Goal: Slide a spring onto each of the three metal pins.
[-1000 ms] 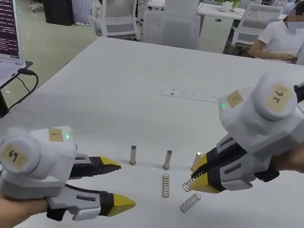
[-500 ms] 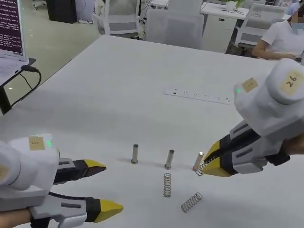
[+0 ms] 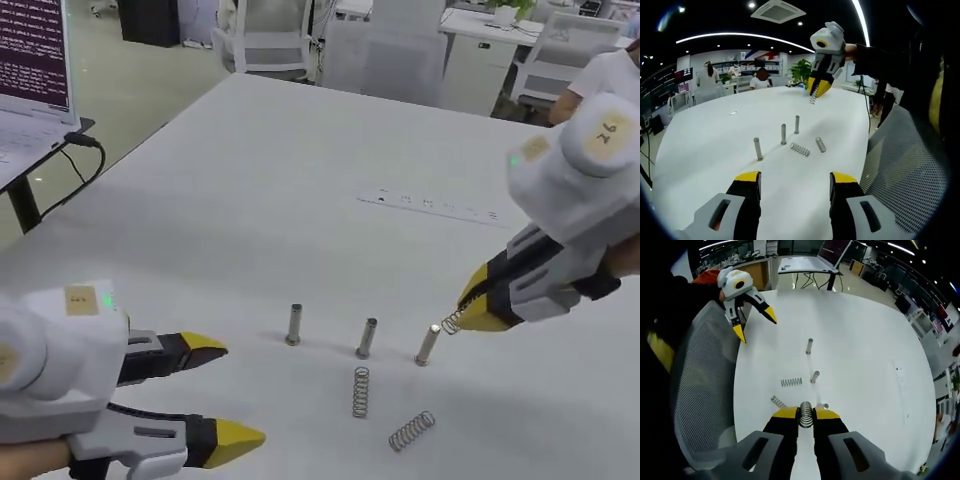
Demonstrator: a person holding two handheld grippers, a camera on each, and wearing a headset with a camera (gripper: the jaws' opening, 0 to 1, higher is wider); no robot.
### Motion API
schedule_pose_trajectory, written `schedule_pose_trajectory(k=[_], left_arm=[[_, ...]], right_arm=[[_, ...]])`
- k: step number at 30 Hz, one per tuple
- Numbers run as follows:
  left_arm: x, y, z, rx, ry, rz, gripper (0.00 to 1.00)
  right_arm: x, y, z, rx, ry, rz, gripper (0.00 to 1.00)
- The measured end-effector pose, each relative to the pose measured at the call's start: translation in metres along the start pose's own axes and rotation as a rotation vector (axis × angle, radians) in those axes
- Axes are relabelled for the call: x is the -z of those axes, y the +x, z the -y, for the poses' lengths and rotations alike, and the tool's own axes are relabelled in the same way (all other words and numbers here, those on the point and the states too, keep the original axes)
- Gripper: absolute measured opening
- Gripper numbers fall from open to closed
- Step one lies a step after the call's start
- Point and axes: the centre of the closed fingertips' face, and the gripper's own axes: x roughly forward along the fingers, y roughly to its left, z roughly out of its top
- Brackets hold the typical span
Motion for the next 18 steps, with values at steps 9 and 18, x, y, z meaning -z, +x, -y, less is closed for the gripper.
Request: schedule_pose_trajectory(k=[9, 18], left_arm=[[0.000, 0.000, -0.001, -0.005, 0.001, -0.001, 0.51], [0.000, 0.000, -0.002, -0.007, 0.000, 0.001, 0.51]], right_arm=[[0.003, 0.014, 0.021, -0.015, -0.020, -0.076, 0.08], [0.013, 0.029, 0.030, -0.037, -0.017, -0.131, 0.08]])
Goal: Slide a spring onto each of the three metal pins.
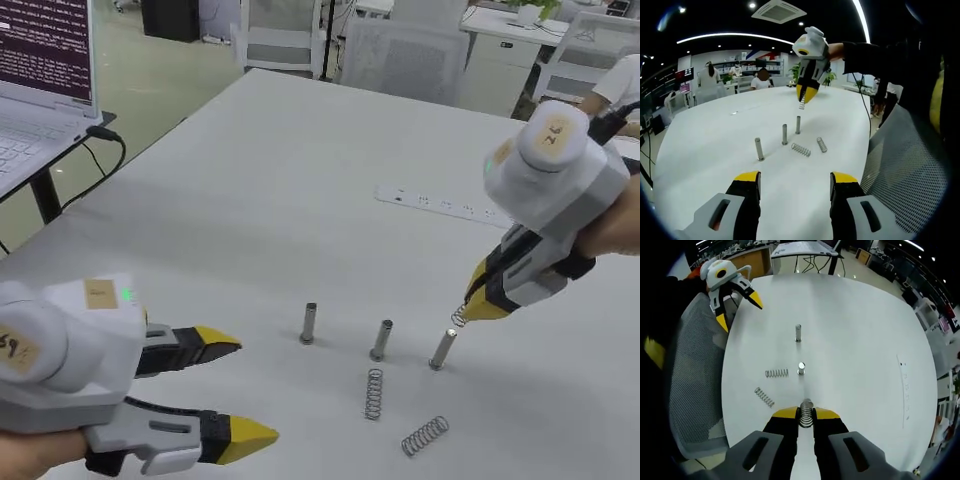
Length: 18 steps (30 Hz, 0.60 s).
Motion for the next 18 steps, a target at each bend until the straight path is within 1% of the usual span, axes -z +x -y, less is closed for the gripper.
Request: schedule_pose_trajectory(k=[5, 18], left_arm=[[0.000, 0.001, 0.001, 0.003, 0.003, -0.001, 0.51], [0.000, 0.001, 0.001, 0.000, 0.003, -0.002, 0.51]], right_arm=[[0.006, 0.007, 0.001, -0.015, 0.011, -0.016, 0.08], [0.005, 0.017, 0.002, -0.030, 0.006, -0.030, 0.08]])
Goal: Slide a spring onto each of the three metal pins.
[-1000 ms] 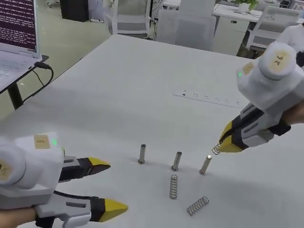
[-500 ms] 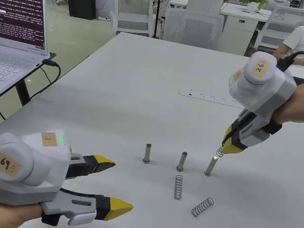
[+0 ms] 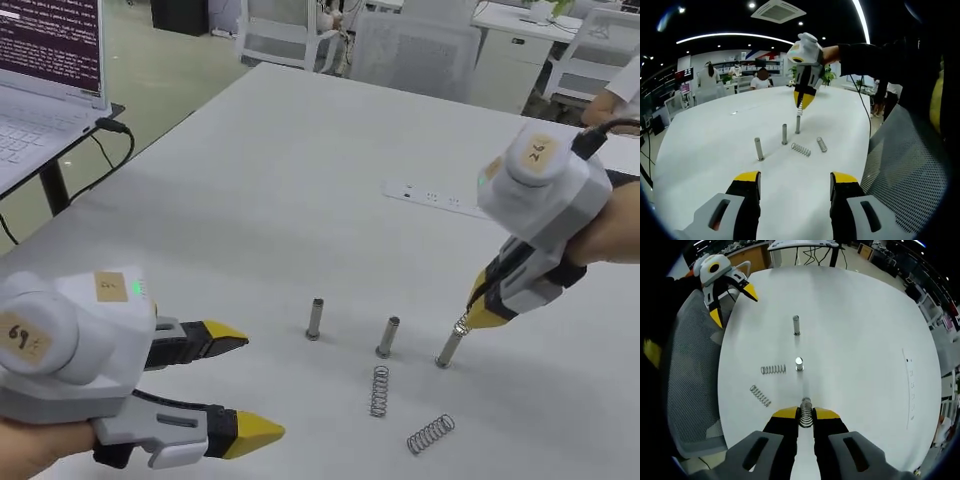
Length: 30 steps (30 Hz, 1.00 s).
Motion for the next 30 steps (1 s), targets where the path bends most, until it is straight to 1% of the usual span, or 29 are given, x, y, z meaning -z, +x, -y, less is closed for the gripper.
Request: schedule_pose_trajectory(k=[6, 8, 18, 30], left_arm=[[-0.001, -0.001, 0.000, -0.002, 0.000, 0.004, 0.50], [-0.001, -0.001, 0.000, -0.003, 0.001, 0.003, 0.50], [0.000, -0.001, -0.001, -0.001, 0.002, 0.000, 0.49], [0.001, 0.000, -0.001, 0.003, 0.005, -0.006, 0.48]], right_arm=[[0.002, 0.003, 0.001, -0.006, -0.003, -0.013, 0.08], [0.003, 0.004, 0.003, 0.000, -0.007, -0.018, 0.08], [0.002, 0.011, 0.004, -0.013, -0.003, -0.021, 0.08], [0.004, 0.031, 0.002, -0.031, 0.005, -0.041, 0.08]])
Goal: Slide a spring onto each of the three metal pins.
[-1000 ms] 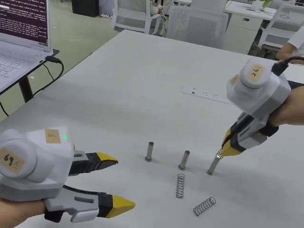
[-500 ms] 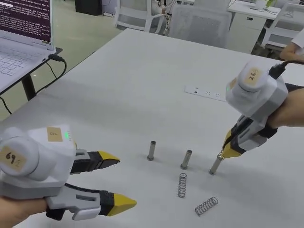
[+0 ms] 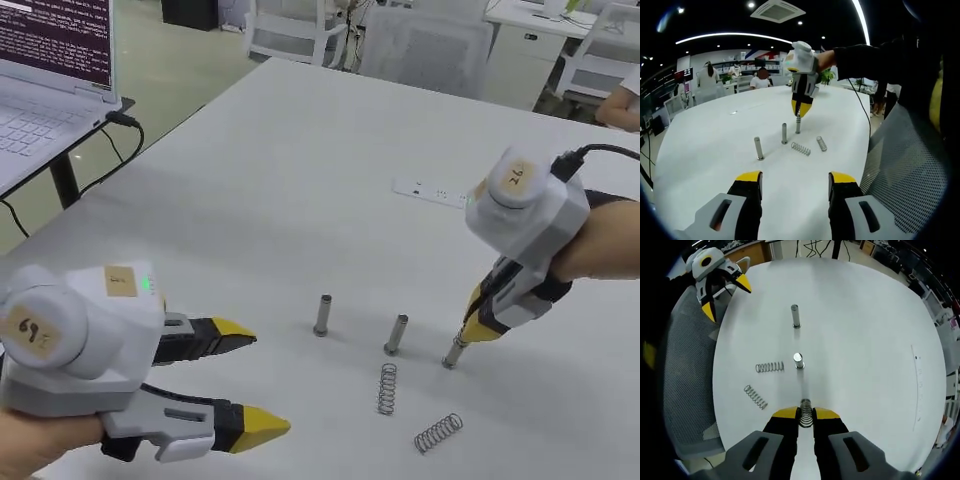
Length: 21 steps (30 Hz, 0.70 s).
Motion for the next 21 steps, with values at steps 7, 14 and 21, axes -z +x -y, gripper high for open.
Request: schedule_pose_trajectory(k=[7, 14, 21], left_arm=[[0.001, 0.000, 0.000, 0.000, 0.002, -0.002, 0.48], [0.001, 0.000, -0.001, 0.001, 0.002, -0.005, 0.48], [0.002, 0.000, 0.000, 0.002, 0.002, -0.008, 0.47]], right_arm=[[0.003, 0.012, -0.003, -0.009, 0.000, -0.020, 0.08], [0.004, 0.022, -0.003, -0.011, 0.007, -0.028, 0.08], [0.003, 0.029, -0.002, -0.006, 0.011, -0.030, 0.08]])
